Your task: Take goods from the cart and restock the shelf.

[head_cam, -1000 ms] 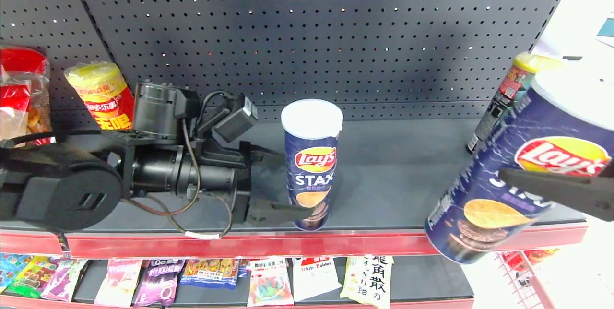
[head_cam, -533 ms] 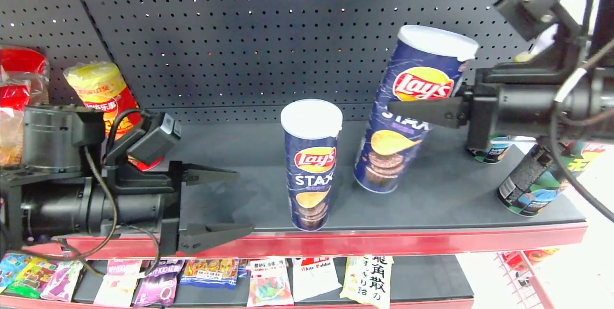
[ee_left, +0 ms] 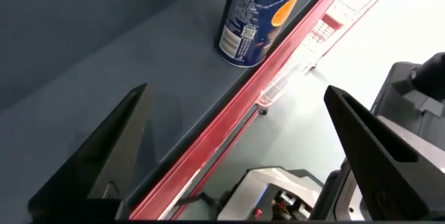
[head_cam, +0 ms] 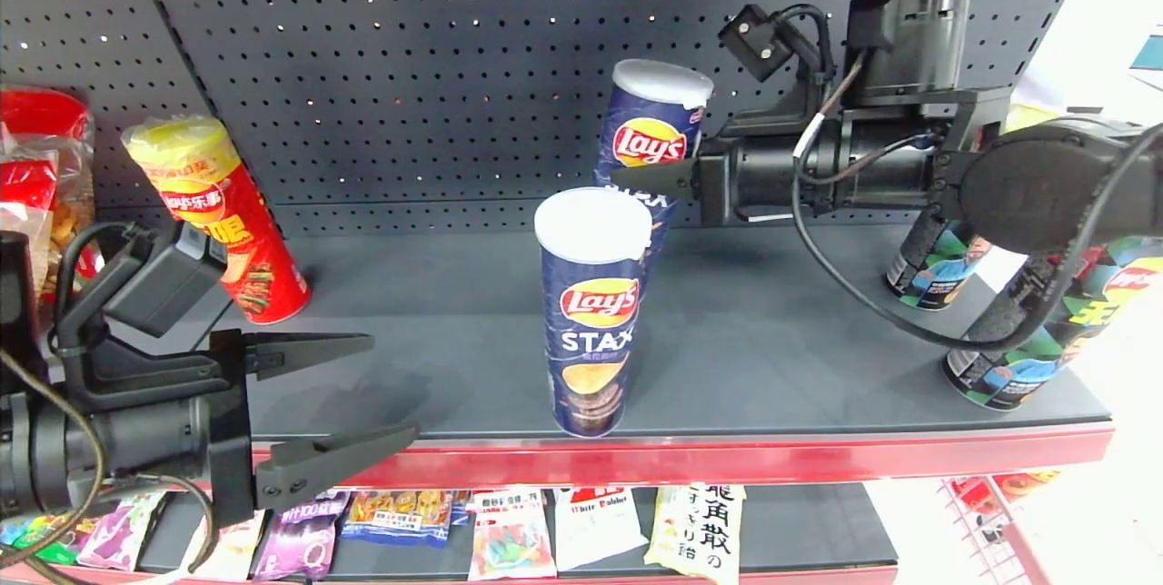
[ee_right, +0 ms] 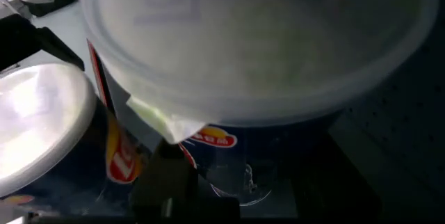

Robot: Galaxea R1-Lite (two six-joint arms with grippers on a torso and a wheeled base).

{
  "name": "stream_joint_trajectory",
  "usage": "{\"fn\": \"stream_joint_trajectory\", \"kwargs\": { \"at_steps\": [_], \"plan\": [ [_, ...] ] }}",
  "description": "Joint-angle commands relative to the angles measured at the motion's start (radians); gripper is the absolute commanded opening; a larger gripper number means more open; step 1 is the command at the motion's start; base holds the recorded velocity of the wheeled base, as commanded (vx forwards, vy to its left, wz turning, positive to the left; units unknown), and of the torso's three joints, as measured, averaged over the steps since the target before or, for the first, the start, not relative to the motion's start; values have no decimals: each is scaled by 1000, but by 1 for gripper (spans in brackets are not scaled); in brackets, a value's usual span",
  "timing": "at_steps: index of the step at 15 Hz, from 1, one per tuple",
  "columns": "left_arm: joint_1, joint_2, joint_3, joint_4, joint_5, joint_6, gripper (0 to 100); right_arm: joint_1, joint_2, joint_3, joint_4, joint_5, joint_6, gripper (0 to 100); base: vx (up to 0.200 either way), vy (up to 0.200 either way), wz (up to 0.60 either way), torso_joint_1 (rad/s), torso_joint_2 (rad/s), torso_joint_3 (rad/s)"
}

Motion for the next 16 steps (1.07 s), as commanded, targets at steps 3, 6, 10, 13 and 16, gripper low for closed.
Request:
{"fn": "stream_joint_trajectory", "kwargs": {
  "at_steps": [3, 6, 10, 13, 16],
  "plan": [
    [3, -18, 0, -1, 1, -1, 100, -3, 111, -101, 1, 11, -9, 0, 0, 0, 0, 0, 0, 0],
    [3, -28, -3, -1, 1, -1, 100, -20, 111, -93, 9, 11, -42, 0, 0, 0, 0, 0, 0, 0],
    [3, -29, 2, -1, 1, -1, 100, -37, 98, -73, 27, 11, -76, 0, 0, 0, 0, 0, 0, 0],
    [3, -28, 2, -1, 1, -1, 100, -37, 95, -63, 30, 12, -82, 0, 0, 0, 0, 0, 0, 0],
    [3, -26, 2, 1, 1, -1, 100, -32, 94, -32, 30, 11, -92, 0, 0, 0, 0, 0, 0, 0]
  ]
}}
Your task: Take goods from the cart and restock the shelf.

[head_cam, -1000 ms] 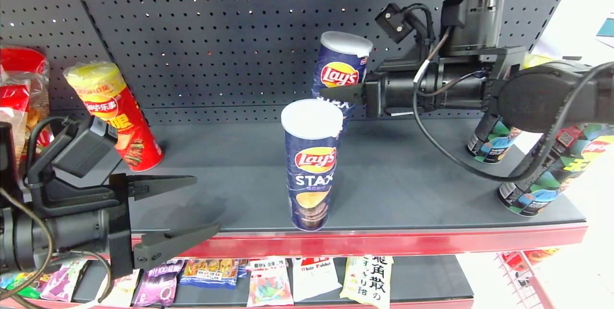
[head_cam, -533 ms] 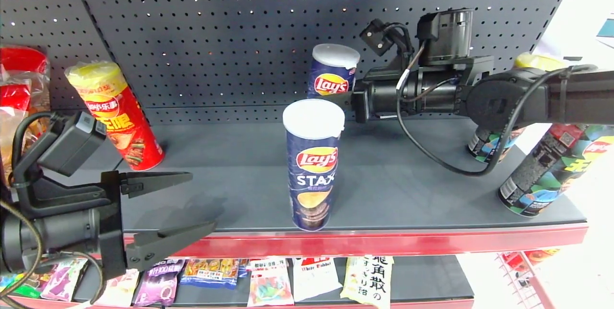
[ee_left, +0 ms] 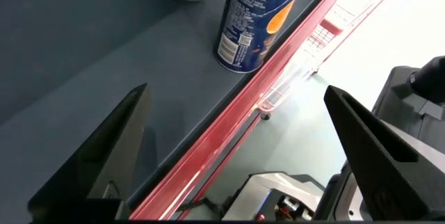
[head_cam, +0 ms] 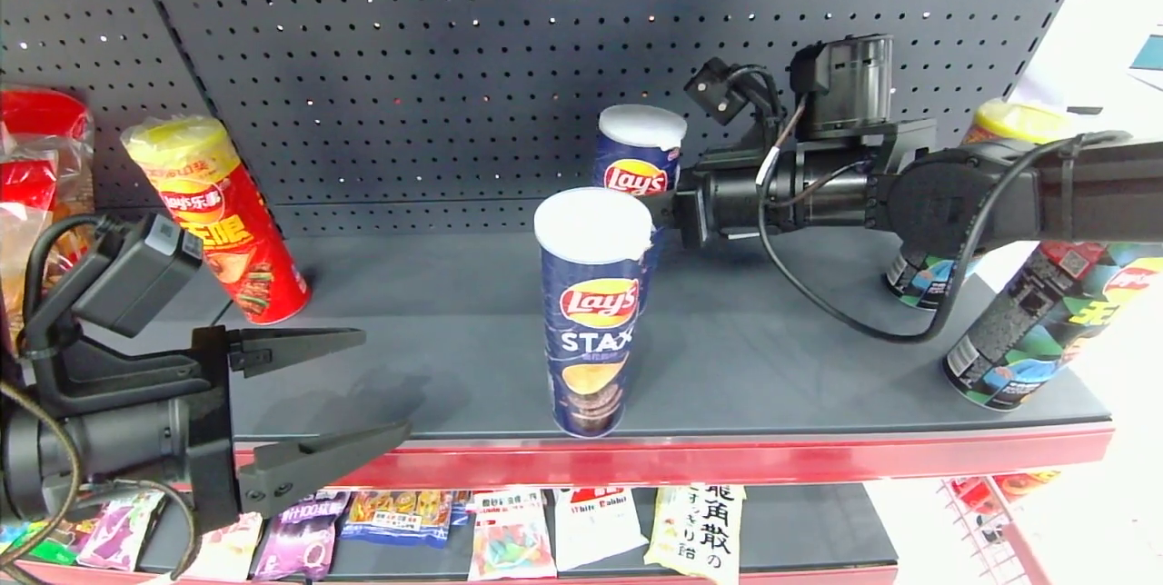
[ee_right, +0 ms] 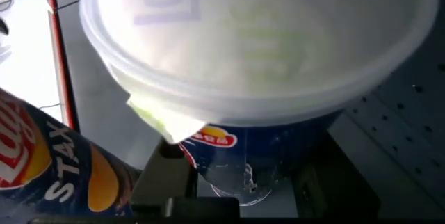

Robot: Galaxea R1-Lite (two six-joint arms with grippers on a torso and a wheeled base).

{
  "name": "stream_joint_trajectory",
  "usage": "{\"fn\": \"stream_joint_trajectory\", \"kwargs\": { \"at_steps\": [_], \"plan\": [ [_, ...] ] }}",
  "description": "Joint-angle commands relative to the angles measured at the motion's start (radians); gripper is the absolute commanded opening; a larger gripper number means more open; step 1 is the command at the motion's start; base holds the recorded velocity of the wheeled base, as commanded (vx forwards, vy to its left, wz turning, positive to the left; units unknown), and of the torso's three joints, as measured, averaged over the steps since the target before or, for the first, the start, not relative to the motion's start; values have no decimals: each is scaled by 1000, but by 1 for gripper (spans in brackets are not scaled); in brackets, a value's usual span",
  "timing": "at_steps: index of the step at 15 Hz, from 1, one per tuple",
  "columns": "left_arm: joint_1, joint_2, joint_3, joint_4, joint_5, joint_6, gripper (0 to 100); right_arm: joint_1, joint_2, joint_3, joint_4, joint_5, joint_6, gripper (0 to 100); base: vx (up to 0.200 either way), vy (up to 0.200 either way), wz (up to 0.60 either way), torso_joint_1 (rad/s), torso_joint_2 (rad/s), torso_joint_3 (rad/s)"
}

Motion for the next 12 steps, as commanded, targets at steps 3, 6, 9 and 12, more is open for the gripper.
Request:
{"fn": "stream_joint_trajectory", "kwargs": {
  "at_steps": [3, 6, 9, 12],
  "plan": [
    [0, 8, -2, 0, 0, 0, 100, 3, -43, 67, -1, -3, -19, 100, 0, 0, 0, 0, 0, 0],
    [0, 11, -3, 0, 0, 0, 100, 3, -103, 127, -2, -9, -19, 100, 0, 0, 0, 0, 0, 0],
    [0, 19, -2, 0, 18, 3, 100, -3, -178, 199, -2, -39, -15, 100, 0, 0, 0, 0, 0, 0],
    [-1, 42, -7, -3, 51, 11, 100, -9, -262, 282, -5, -80, 36, 100, 0, 0, 0, 0, 0, 0]
  ]
}}
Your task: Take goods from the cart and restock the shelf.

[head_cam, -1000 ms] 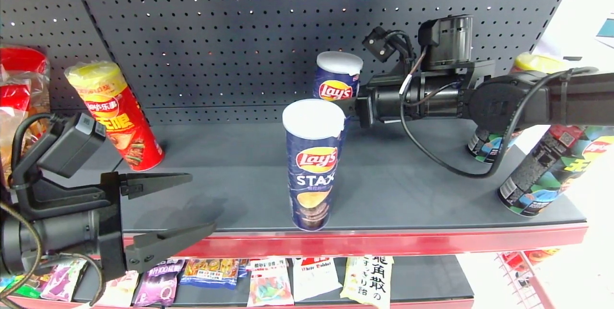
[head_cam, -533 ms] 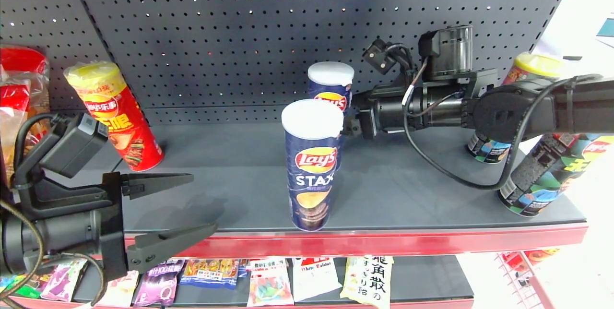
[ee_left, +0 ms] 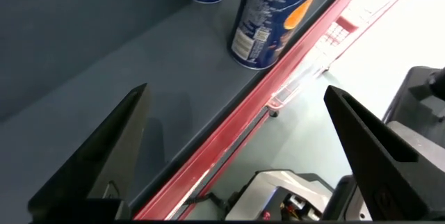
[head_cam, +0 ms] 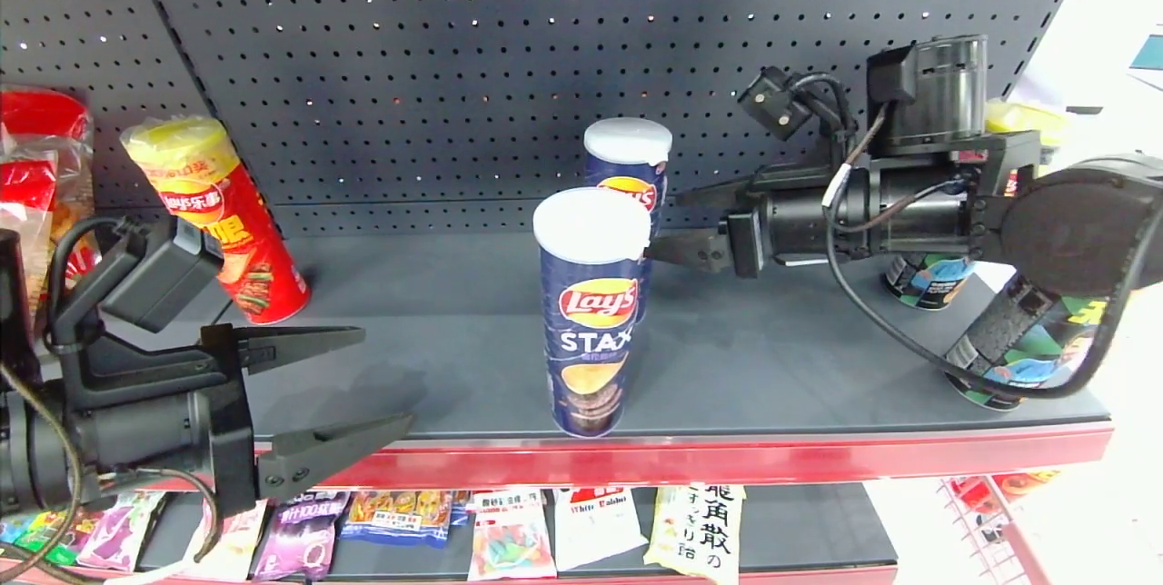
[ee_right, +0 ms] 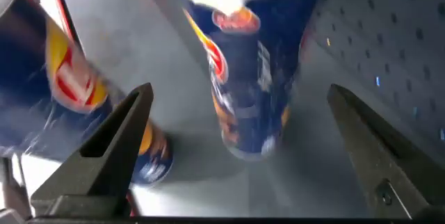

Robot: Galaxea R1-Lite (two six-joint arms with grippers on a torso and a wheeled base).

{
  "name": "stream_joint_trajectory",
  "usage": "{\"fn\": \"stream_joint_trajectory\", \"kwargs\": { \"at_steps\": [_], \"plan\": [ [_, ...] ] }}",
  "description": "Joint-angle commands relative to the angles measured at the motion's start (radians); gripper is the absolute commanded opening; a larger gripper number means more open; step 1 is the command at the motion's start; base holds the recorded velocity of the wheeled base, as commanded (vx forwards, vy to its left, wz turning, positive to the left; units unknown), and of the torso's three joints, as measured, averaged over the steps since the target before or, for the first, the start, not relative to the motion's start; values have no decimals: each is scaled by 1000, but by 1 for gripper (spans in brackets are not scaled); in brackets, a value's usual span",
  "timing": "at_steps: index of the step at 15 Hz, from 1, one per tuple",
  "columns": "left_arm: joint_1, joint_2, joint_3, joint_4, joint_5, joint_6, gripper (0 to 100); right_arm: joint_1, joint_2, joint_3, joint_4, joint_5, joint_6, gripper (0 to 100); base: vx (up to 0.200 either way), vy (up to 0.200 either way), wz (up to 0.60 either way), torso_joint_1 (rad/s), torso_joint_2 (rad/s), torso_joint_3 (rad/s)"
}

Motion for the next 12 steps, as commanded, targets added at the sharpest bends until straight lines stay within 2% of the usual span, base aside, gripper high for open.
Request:
{"fn": "stream_joint_trajectory", "kwargs": {
  "at_steps": [1, 4, 5, 9, 12],
  "plan": [
    [-4, 20, -2, -1, 0, 4, 100, -3, -129, 81, 1, -11, 60, 100, 0, 0, 0, 0, 0, 0],
    [-43, 66, -11, -3, 26, 11, 100, -5, -229, 187, 1, -31, 69, 100, 0, 0, 0, 0, 0, 0],
    [-66, 97, -25, -3, 41, 30, 100, -3, -293, 270, -2, -31, 69, 100, 0, 0, 0, 0, 0, 0],
    [-81, 172, -94, -3, 43, 36, 100, 7, -470, 440, -2, -30, 65, 100, 0, 0, 0, 0, 0, 0],
    [-83, 239, -122, -4, 53, 90, 100, 7, -629, 560, -2, -25, 65, 100, 0, 0, 0, 0, 0, 0]
  ]
}}
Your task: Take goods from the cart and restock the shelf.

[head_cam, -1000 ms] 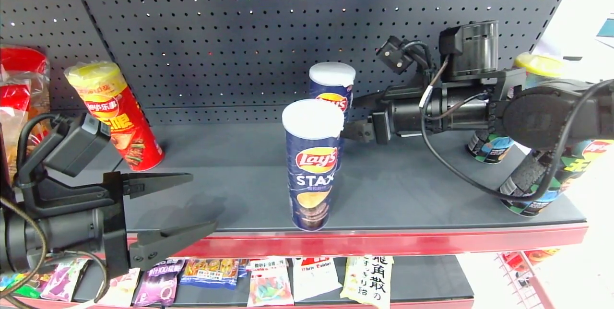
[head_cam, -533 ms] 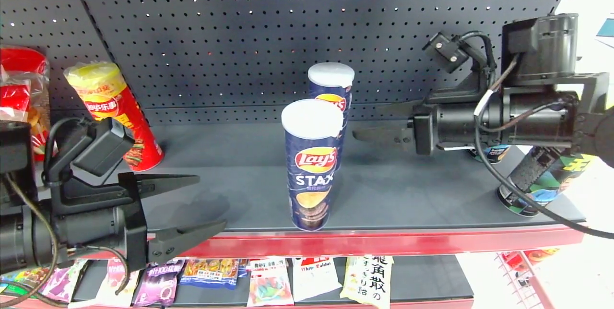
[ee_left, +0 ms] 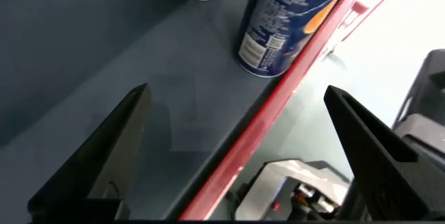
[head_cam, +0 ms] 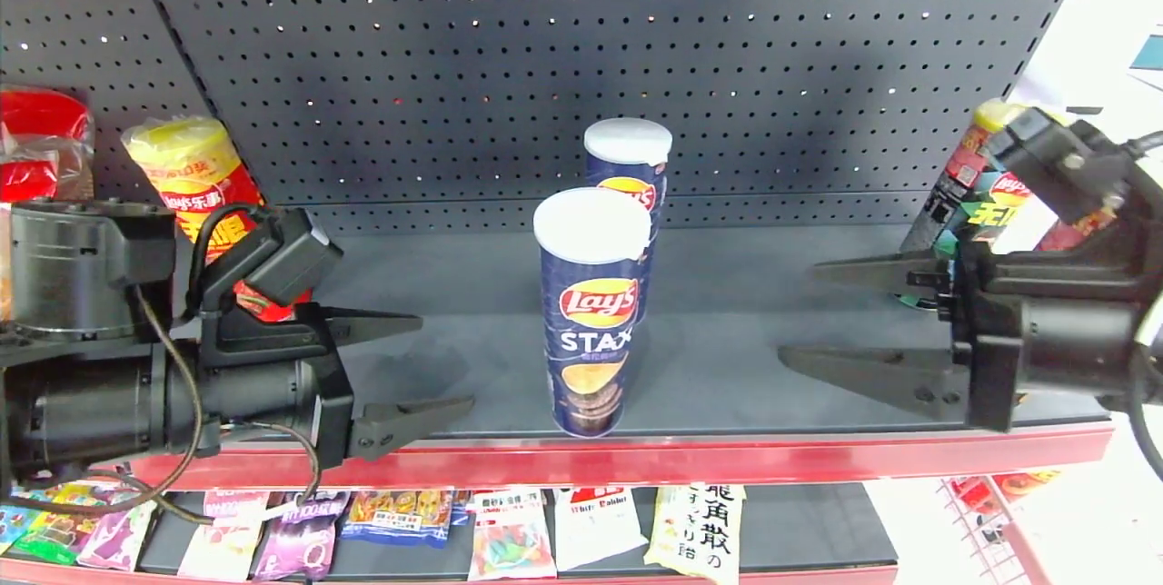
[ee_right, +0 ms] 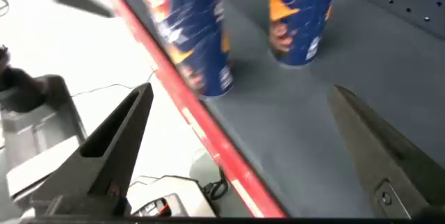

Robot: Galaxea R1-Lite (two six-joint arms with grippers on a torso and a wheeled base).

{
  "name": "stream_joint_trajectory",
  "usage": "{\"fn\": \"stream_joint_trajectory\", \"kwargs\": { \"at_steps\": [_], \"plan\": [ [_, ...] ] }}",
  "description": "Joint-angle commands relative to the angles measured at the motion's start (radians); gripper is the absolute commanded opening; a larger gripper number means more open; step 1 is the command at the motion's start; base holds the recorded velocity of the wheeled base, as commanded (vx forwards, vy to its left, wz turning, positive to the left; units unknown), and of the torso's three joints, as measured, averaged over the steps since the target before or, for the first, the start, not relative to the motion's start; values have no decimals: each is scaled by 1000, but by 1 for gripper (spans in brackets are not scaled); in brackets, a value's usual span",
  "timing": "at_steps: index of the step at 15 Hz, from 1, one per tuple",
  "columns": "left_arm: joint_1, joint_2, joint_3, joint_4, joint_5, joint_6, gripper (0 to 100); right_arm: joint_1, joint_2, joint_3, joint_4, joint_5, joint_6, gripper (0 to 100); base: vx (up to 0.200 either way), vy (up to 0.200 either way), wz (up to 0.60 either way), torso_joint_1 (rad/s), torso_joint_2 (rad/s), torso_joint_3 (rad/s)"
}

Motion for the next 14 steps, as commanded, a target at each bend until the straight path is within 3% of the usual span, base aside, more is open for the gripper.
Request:
{"fn": "stream_joint_trajectory", "kwargs": {
  "at_steps": [1, 3, 8, 14],
  "plan": [
    [-3, 73, -28, 0, 5, 25, 100, -1, -224, 150, 1, 1, 2, 100, 0, 0, 0, 0, 0, 0],
    [-24, 107, -42, 0, 5, 26, 100, -29, -360, 237, 4, -5, 21, 100, 0, 0, 0, 0, 0, 0],
    [-49, 201, -118, -2, 4, 28, 100, -164, -441, 253, 4, -11, 85, 100, 0, 0, 0, 0, 0, 0],
    [-63, 293, -192, -54, 1, 26, 100, -169, -432, 253, 4, -12, 85, 100, 0, 0, 0, 0, 0, 0]
  ]
}}
